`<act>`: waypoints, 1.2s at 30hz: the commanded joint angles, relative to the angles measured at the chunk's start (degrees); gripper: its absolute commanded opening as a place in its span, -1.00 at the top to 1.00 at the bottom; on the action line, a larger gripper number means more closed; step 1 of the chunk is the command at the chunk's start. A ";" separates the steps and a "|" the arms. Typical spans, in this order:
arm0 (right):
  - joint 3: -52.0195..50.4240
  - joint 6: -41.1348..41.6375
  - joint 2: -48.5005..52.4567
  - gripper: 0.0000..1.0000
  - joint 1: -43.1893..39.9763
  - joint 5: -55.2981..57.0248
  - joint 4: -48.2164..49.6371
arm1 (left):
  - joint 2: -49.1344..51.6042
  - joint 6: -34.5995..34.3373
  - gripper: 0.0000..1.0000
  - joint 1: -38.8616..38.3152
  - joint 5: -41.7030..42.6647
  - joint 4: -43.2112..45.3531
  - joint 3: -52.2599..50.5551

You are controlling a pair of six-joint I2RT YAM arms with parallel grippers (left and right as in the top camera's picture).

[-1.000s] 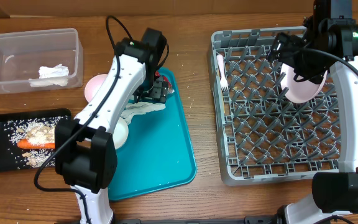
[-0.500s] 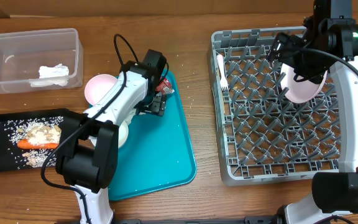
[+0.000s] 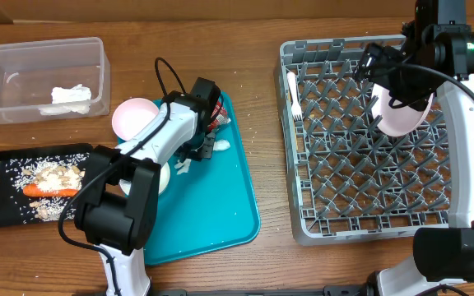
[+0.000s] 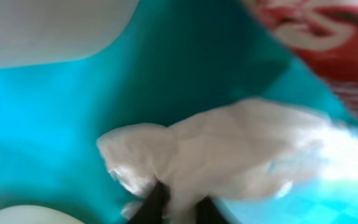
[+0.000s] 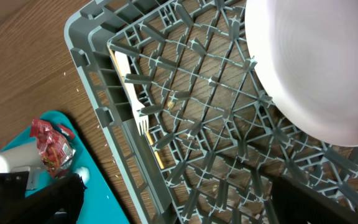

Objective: Sort waste into correct bins and load items into the dishwasher rack
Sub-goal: 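Carry the remaining tissue to the clear bin and release it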

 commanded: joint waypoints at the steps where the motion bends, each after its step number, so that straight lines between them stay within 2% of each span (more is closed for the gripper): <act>1: 0.50 0.33 -0.26 -1.00 -0.09 -0.50 0.13 | 0.52 0.02 0.92 -2.10 2.23 -0.70 0.02; 6: 0.50 0.33 -0.26 -1.00 -0.09 -0.50 0.13 | -0.11 -0.48 0.92 -4.68 2.21 -6.73 4.96; 11: 0.50 0.33 -0.26 -1.00 -0.09 -0.50 0.13 | -1.75 -2.78 0.92 -5.75 2.16 -15.74 15.19; 16: 0.50 0.33 -0.26 -1.00 -0.09 -0.52 0.13 | -4.28 -6.10 0.92 -1.05 1.95 -22.80 29.62; 18: 0.50 0.33 -0.26 -1.00 -0.09 -0.52 0.13 | -4.81 -6.93 0.92 2.29 1.92 -22.32 33.11; 20: 0.50 0.33 -0.26 -1.00 -0.09 -0.50 0.13 | -4.98 -8.94 0.91 8.59 1.97 -17.99 36.17; 28: 0.50 0.33 -0.26 -1.00 -0.09 -0.50 0.13 | -2.84 -17.07 0.90 26.23 1.99 -1.81 36.20; 30: 0.50 0.33 -0.26 -0.99 -0.09 -0.50 0.13 | -1.33 -17.05 0.67 29.73 2.21 1.70 36.15; 32: 0.50 0.33 -0.26 -1.00 -0.09 -0.50 0.13 | 1.01 -16.94 0.32 33.68 2.01 4.42 36.15; 35: 0.50 0.33 -0.26 -1.00 -0.09 -0.50 0.13 | 3.39 -14.01 0.12 36.44 1.95 5.46 36.15; 36: 0.50 0.33 -0.26 -1.00 -0.09 -0.52 0.13 | 4.07 -12.37 -0.08 37.27 1.95 5.53 36.15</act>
